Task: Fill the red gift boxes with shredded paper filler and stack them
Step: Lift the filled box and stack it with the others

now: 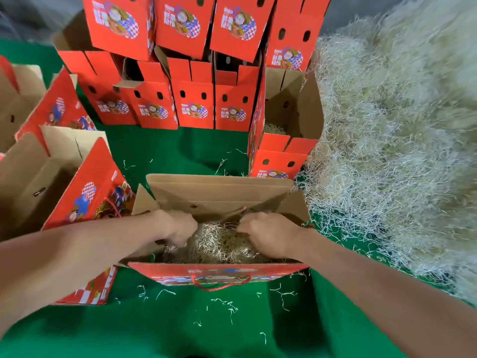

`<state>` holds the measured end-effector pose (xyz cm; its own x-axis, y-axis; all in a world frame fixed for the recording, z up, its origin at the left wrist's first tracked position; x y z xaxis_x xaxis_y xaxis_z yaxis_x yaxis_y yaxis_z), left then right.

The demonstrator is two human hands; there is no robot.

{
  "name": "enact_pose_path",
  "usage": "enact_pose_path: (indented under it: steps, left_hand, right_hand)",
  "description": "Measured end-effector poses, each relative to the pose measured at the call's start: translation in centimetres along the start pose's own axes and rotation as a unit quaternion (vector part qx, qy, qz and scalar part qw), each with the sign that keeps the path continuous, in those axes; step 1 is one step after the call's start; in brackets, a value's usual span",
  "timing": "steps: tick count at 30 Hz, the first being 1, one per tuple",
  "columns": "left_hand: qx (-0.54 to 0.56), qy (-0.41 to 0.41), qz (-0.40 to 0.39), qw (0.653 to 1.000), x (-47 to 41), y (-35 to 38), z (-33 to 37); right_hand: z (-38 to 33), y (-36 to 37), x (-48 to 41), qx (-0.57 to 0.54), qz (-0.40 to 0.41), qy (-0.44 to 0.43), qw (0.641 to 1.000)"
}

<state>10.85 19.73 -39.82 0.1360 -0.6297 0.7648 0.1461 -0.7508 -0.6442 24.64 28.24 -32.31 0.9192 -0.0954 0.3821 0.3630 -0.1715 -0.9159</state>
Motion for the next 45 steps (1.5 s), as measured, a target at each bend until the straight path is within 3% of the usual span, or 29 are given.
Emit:
enact_pose_path:
  steps: [2, 5, 7, 8, 9, 11, 13, 18, 21, 26, 30, 32, 35, 38, 41, 45]
  left_hand:
    - [0.056, 0.007, 0.064, 0.996, 1.6, -2.1, 0.1]
    - [0.135, 0.026, 0.156, 0.978, 3.9, -4.4, 0.4]
    - [0.154, 0.049, 0.194, 0.968, 5.6, -5.3, 0.7]
    - [0.160, 0.047, 0.202, 0.965, 6.5, -5.5, 0.8]
    - [0.174, 0.042, 0.215, 0.960, 7.3, -5.7, 0.8]
    - [0.232, 0.042, 0.254, 0.938, 9.2, -6.4, 0.6]
    - [0.281, 0.027, 0.301, 0.911, 11.2, -7.1, 0.0]
    - [0.325, -0.052, 0.422, 0.845, 15.7, -8.2, -2.5]
    - [0.279, -0.122, 0.476, 0.825, 16.3, -7.7, -3.5]
    - [0.411, -0.147, 0.464, 0.771, 14.2, -5.7, -3.9]
    - [0.469, -0.137, 0.404, 0.773, 12.1, -4.5, -3.7]
    - [0.507, -0.144, 0.385, 0.758, 11.7, -4.0, -3.4]
    - [0.580, -0.145, 0.359, 0.717, 10.7, -3.3, -2.9]
    - [0.604, -0.113, 0.352, 0.706, 10.0, -3.3, -2.6]
    - [0.586, -0.097, 0.379, 0.709, 9.6, -4.7, -3.6]
    - [0.591, -0.026, 0.423, 0.686, 8.9, -9.1, -5.2]
  right_hand:
    - [-0.9, -1.5, -0.2, 0.024, 0.065, -0.022, 0.997]
    - [-2.8, -5.3, 0.3, 0.033, 0.265, -0.082, 0.960]
    - [-2.8, -7.5, 0.8, 0.048, 0.388, -0.068, 0.918]
    - [-2.3, -8.1, 0.5, 0.066, 0.401, -0.032, 0.913]
    - [-1.4, -8.6, -0.2, 0.084, 0.372, 0.015, 0.924]
    - [0.9, -8.5, -1.6, 0.093, 0.238, 0.102, 0.961]
    - [2.9, -8.5, -2.3, 0.075, 0.146, 0.150, 0.975]
    - [4.7, -9.6, -3.7, -0.015, 0.172, 0.151, 0.973]
    - [5.6, -10.3, -4.6, -0.107, 0.196, 0.181, 0.958]
    - [4.9, -9.7, -5.3, -0.204, 0.165, 0.189, 0.946]
    - [2.1, -7.8, -4.4, -0.170, 0.074, 0.082, 0.979]
    - [1.3, -6.6, -4.1, -0.110, 0.051, 0.041, 0.992]
    - [0.7, -5.8, -4.3, 0.024, 0.068, 0.029, 0.997]
    - [-0.3, -5.9, -5.2, 0.133, 0.089, -0.002, 0.987]
    - [-0.1, -6.5, -6.0, 0.156, 0.105, 0.002, 0.982]
    - [1.4, -7.8, -7.4, 0.216, 0.103, 0.031, 0.970]
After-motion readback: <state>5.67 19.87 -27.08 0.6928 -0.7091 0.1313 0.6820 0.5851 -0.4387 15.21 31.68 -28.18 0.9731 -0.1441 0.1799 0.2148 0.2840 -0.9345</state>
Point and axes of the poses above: each hand's wrist, its own x-axis away from the middle knuckle, its own y-axis out of the palm, z = x × y, the point moved 6 cm from there along -x, towards the middle knuckle, and after that the axes turned 3 degrees about y, right-handed, at the moved point
